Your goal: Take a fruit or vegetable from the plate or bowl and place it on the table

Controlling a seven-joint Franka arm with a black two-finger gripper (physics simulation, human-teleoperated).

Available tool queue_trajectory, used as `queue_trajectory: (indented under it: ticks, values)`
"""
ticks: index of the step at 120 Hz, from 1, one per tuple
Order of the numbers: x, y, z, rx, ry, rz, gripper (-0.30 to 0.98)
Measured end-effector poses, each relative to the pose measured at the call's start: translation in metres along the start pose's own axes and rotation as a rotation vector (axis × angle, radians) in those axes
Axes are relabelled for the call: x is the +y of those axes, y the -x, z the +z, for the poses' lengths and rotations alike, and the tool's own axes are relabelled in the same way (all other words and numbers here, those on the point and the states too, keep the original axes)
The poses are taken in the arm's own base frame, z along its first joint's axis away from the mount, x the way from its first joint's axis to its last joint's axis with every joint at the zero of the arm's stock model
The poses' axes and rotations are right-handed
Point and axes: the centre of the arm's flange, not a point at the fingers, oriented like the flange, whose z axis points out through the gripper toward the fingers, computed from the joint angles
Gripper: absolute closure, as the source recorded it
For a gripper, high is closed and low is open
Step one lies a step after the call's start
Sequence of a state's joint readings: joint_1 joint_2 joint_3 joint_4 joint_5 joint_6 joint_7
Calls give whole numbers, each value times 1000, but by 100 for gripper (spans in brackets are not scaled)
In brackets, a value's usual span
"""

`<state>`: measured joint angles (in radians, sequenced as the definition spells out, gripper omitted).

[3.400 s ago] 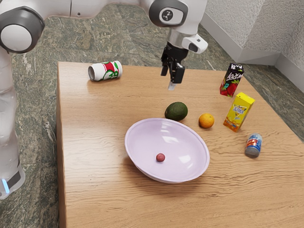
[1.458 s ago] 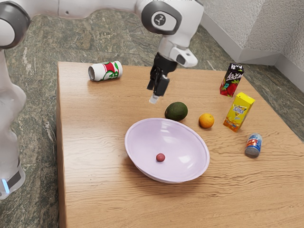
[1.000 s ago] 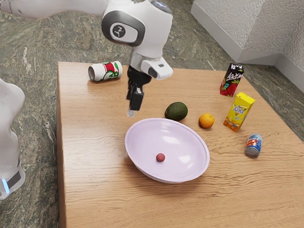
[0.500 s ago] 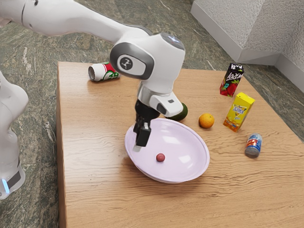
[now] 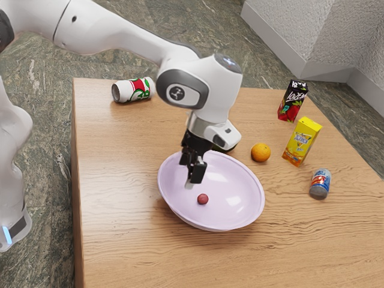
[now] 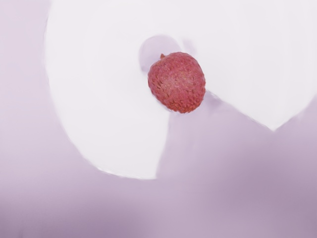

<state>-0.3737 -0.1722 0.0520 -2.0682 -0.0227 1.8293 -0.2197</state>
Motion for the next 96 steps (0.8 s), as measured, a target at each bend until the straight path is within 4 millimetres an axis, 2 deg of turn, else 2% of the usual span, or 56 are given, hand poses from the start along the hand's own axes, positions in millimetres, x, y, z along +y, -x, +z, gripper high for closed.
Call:
queue_trajectory:
  ticks: [17,38,56,96]
  values:
    - [4,-7,7,5,-3,0,0]
    - [1,-25,26,-3,-9,-18,0]
    - [3,-33,24,20,-4,-22,0]
    - [7,-44,40,6,-4,-27,0]
